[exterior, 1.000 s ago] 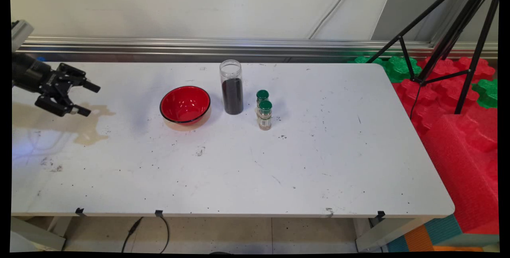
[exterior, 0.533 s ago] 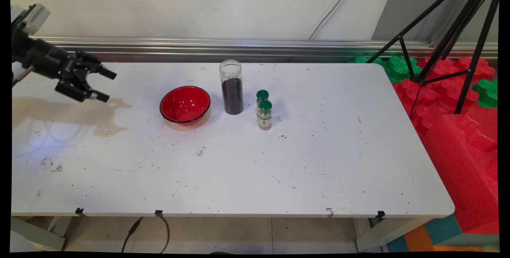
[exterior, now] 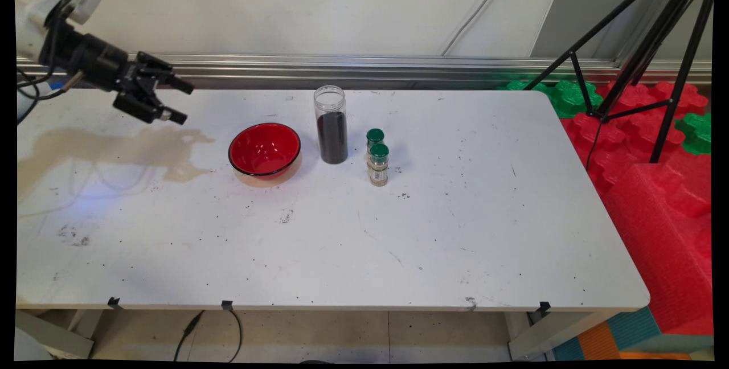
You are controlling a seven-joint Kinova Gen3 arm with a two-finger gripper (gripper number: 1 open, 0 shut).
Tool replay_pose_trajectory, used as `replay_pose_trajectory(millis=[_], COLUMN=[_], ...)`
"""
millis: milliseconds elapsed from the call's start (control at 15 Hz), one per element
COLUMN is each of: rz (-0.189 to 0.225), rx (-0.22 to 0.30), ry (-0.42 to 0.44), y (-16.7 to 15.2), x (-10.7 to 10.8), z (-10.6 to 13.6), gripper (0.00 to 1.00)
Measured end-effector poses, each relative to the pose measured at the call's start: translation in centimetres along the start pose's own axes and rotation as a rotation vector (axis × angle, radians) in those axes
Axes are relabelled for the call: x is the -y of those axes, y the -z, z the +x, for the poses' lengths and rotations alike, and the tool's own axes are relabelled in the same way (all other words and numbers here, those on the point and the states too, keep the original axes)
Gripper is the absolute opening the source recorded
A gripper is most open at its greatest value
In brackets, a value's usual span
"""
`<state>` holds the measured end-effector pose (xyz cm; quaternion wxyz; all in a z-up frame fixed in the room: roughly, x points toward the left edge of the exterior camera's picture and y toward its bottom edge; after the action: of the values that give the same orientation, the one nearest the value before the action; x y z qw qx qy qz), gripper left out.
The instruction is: Pick up the black seasoning powder from the table
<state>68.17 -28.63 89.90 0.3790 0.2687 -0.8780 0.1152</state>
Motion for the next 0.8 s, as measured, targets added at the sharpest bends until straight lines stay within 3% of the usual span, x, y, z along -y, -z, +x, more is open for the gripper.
replay_pose_trajectory(millis=[400, 800], rz=[-0.032, -0.08], rx=[-0.054, -0.105], ry=[-0.029, -0.049], y=[-3.2, -6.8], x=[1.6, 2.9], z=[3.7, 6.0], gripper=[1.0, 1.0])
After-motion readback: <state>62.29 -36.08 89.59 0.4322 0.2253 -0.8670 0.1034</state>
